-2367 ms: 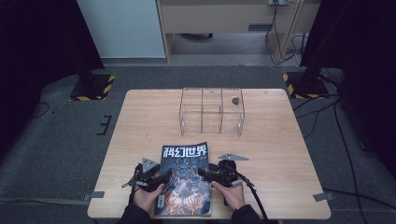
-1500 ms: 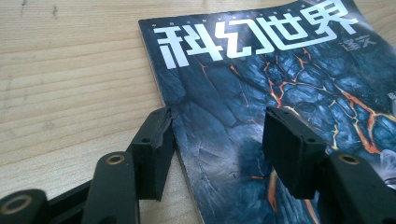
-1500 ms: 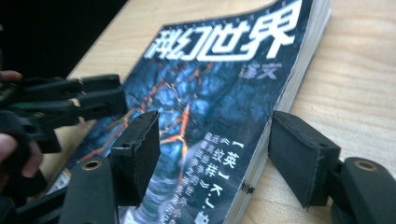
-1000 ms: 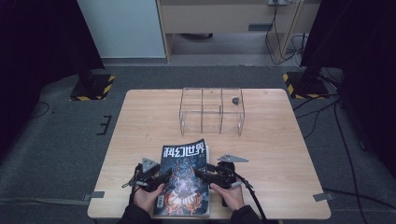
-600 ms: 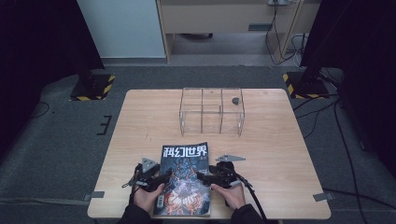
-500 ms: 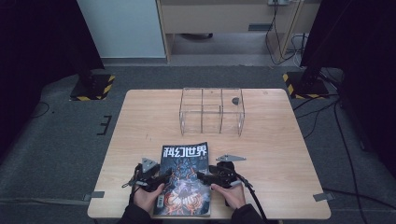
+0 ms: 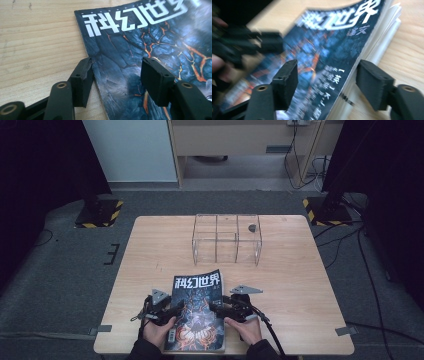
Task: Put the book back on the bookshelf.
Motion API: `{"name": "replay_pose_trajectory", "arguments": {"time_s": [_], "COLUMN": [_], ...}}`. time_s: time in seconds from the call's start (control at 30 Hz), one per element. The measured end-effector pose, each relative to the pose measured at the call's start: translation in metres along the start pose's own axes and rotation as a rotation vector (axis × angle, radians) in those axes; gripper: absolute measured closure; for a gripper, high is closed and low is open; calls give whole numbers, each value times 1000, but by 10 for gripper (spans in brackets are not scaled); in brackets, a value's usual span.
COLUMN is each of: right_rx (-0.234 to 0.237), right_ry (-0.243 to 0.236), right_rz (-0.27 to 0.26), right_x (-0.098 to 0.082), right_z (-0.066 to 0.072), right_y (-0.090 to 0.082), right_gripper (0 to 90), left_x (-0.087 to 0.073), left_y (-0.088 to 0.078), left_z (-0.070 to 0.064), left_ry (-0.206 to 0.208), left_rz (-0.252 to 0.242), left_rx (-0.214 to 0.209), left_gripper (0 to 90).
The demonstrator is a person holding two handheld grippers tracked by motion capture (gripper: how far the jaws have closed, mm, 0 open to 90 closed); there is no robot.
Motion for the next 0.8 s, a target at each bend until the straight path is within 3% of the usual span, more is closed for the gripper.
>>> {"name": "replay_pose_trajectory", "arguments": {"time_s": [0.1,0.2,0.27,0.33,0.37,0.47,0.8], "right_rx": [-71,-65,-31,68,78,19,-60], "right_ry": [-21,-28,-26,-3,-24,-83,-75], "right_rz": [66,47,8,-45,-57,-20,75], "right_x": [-9,-7,-2,5,8,7,1], "right_z": [-6,-5,-2,8,12,17,0], "right_y": [7,5,0,-4,-5,0,2], "right_gripper": [329,348,394,422,426,410,378], "left_x": [0,0,0,0,0,0,0], "left_y": [0,0,0,0,0,0,0], "left_z": [0,0,0,0,0,0,0], "left_ry": [0,0,0,0,0,0,0], "left_rz": [0,0,0,0,0,0,0], "left_rx": [0,0,0,0,0,0,0], "left_gripper": [426,426,426,426,426,426,426]}}
Point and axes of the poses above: each handheld gripper's, and its own axes: y roughly forward along the jaws, x roughly out of its top, z roughly to its left, the point moved 8 cm from there along y, roughly forward along the jaws, and after that the axes turned 7 degrees about z, right-handed, at the moved point
